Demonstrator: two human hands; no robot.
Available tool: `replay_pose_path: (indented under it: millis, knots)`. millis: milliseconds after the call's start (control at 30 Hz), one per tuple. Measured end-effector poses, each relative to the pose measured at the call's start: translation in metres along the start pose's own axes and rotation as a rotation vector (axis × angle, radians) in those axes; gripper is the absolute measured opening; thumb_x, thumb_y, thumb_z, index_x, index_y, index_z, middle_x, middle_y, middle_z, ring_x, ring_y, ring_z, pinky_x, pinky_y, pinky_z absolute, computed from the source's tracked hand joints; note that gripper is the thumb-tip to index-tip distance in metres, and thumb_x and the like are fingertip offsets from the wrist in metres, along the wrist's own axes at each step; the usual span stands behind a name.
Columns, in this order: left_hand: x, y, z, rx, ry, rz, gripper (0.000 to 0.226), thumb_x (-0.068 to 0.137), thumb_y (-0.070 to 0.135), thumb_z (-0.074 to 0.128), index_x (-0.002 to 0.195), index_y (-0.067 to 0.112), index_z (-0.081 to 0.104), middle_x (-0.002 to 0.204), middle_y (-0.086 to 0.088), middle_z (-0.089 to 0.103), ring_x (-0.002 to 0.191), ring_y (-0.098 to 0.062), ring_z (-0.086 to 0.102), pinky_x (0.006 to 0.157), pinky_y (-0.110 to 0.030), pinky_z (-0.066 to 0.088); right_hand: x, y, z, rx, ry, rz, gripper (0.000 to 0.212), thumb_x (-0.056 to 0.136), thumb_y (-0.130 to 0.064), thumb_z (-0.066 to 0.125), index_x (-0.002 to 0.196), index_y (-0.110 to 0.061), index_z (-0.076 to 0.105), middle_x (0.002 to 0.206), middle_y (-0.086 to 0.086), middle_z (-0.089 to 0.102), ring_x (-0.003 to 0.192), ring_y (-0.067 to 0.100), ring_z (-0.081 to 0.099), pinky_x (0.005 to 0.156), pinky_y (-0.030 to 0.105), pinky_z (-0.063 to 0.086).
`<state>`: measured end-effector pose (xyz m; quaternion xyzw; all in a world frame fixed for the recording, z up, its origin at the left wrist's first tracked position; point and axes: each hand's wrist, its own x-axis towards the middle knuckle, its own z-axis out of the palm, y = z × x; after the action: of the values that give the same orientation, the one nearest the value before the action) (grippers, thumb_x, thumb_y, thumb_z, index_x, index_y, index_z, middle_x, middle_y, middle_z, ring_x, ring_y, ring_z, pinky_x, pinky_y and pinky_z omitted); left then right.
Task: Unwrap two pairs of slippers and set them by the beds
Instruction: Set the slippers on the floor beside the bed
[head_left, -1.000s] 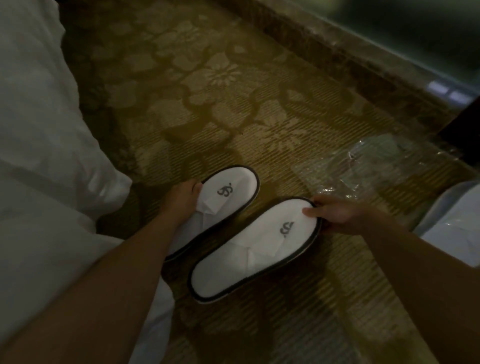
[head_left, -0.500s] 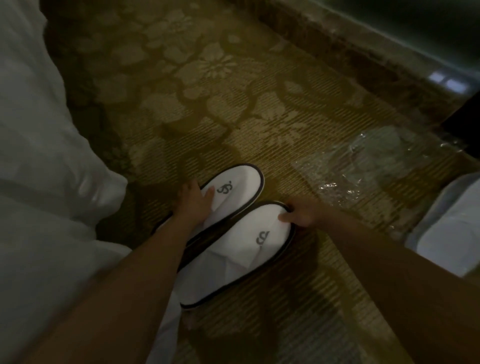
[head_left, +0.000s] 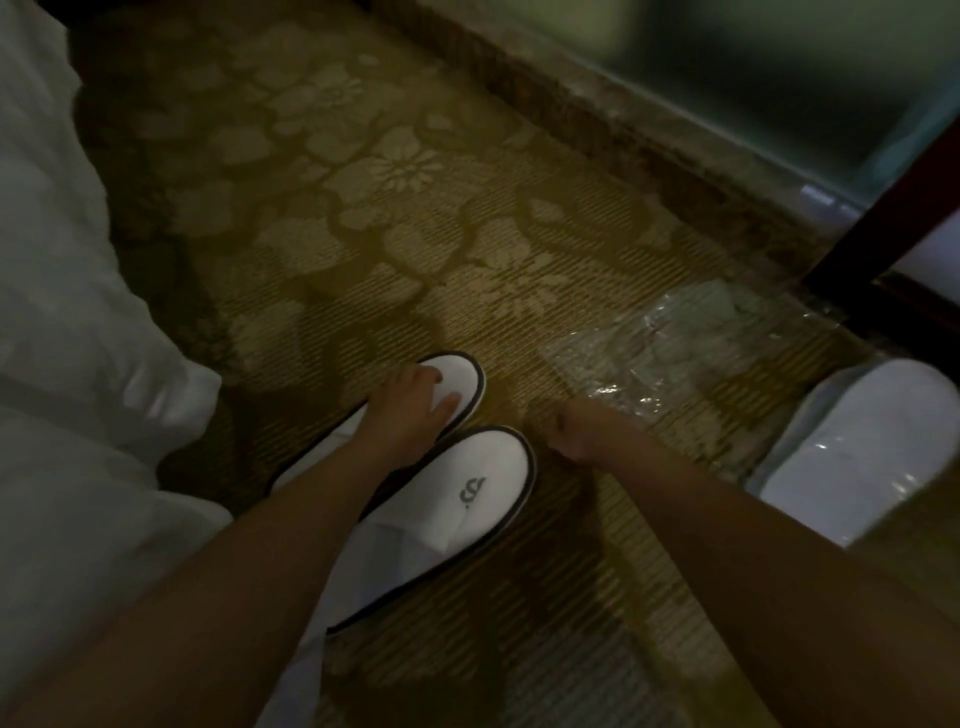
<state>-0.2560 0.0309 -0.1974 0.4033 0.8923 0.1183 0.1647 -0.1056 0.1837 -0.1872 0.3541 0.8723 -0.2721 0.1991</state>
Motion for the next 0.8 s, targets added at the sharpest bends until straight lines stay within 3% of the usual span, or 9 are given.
replay_pose_path:
  millis: [133,267,367,433,500,600,667,733,800]
  knots:
    - [0.001,0.044,-0.013,-0.116,-0.127,0.157,0.036,0.096,0.037,0.038,0.11,0.008,0.054,0.111,-0.013,0.057,0.11,-0.029,0.053,0.094,-0.04,0.043,-0.015,0.032,-0.022,0.158,0.034,-0.014,0.033,0.092,-0.027,0.05,0.105,-0.001,0.065,0.111,0.021,0.067,0.099,0.029,0.062,0.075,0.029,0.042]
    - [0.007,0.103,-0.026,-0.107,-0.22,0.283,0.031,0.098,0.029,0.038,0.091,0.003,0.051,0.092,-0.018,0.057,0.088,-0.03,0.055,0.076,-0.038,0.043,-0.031,0.071,-0.048,0.39,0.122,0.047,0.026,0.093,-0.021,0.049,0.095,-0.001,0.065,0.093,0.023,0.068,0.08,0.027,0.062,0.066,0.03,0.045]
    - [0.017,0.15,-0.036,0.016,-0.295,0.399,0.025,0.099,0.03,0.036,0.085,0.013,0.048,0.075,-0.005,0.049,0.069,-0.021,0.048,0.063,-0.032,0.036,-0.045,0.1,-0.064,0.525,0.179,0.082,0.024,0.094,-0.017,0.045,0.079,-0.006,0.06,0.075,0.016,0.061,0.071,0.027,0.06,0.053,0.027,0.039]
    - [0.023,0.188,-0.041,0.049,-0.285,0.484,0.028,0.099,0.031,0.035,0.087,0.011,0.052,0.072,-0.002,0.049,0.064,-0.015,0.044,0.062,-0.031,0.035,-0.056,0.123,-0.071,0.608,0.225,0.124,0.032,0.095,-0.015,0.044,0.066,-0.01,0.055,0.062,0.011,0.056,0.056,0.025,0.054,0.05,0.027,0.038]
    - [0.025,0.226,-0.043,0.089,-0.271,0.564,0.033,0.099,0.033,0.033,0.095,0.008,0.055,0.086,-0.01,0.057,0.077,-0.022,0.052,0.071,-0.035,0.04,-0.067,0.145,-0.075,0.715,0.273,0.177,0.028,0.095,-0.017,0.047,0.074,-0.005,0.061,0.062,0.011,0.053,0.055,0.024,0.051,0.052,0.029,0.04]
    - [0.025,0.28,-0.036,0.208,-0.297,0.663,0.035,0.098,0.035,0.032,0.103,0.01,0.055,0.101,-0.013,0.062,0.092,-0.027,0.057,0.075,-0.03,0.037,-0.082,0.173,-0.077,0.816,0.38,0.258,0.028,0.092,-0.021,0.05,0.103,-0.003,0.068,0.09,0.017,0.064,0.088,0.03,0.062,0.076,0.035,0.049]
    - [0.022,0.311,-0.024,0.268,-0.357,0.684,0.035,0.098,0.035,0.034,0.105,0.009,0.056,0.107,-0.015,0.063,0.093,-0.027,0.057,0.075,-0.029,0.036,-0.09,0.189,-0.078,0.875,0.437,0.333,0.024,0.089,-0.021,0.048,0.089,-0.008,0.069,0.102,0.021,0.07,0.1,0.037,0.065,0.089,0.043,0.05]
    - [0.022,0.332,-0.008,0.294,-0.405,0.665,0.035,0.098,0.031,0.036,0.109,0.005,0.057,0.113,-0.017,0.062,0.1,-0.03,0.058,0.076,-0.029,0.037,-0.094,0.199,-0.077,0.935,0.485,0.401,0.023,0.088,-0.019,0.049,0.073,-0.012,0.064,0.101,0.024,0.071,0.1,0.039,0.065,0.092,0.046,0.051]
    - [0.023,0.346,0.007,0.298,-0.428,0.647,0.035,0.097,0.025,0.039,0.112,0.0,0.058,0.118,-0.021,0.061,0.106,-0.032,0.058,0.08,-0.031,0.041,-0.098,0.208,-0.074,0.967,0.537,0.464,0.022,0.088,-0.018,0.05,0.086,-0.008,0.069,0.106,0.023,0.07,0.103,0.038,0.063,0.094,0.043,0.05]
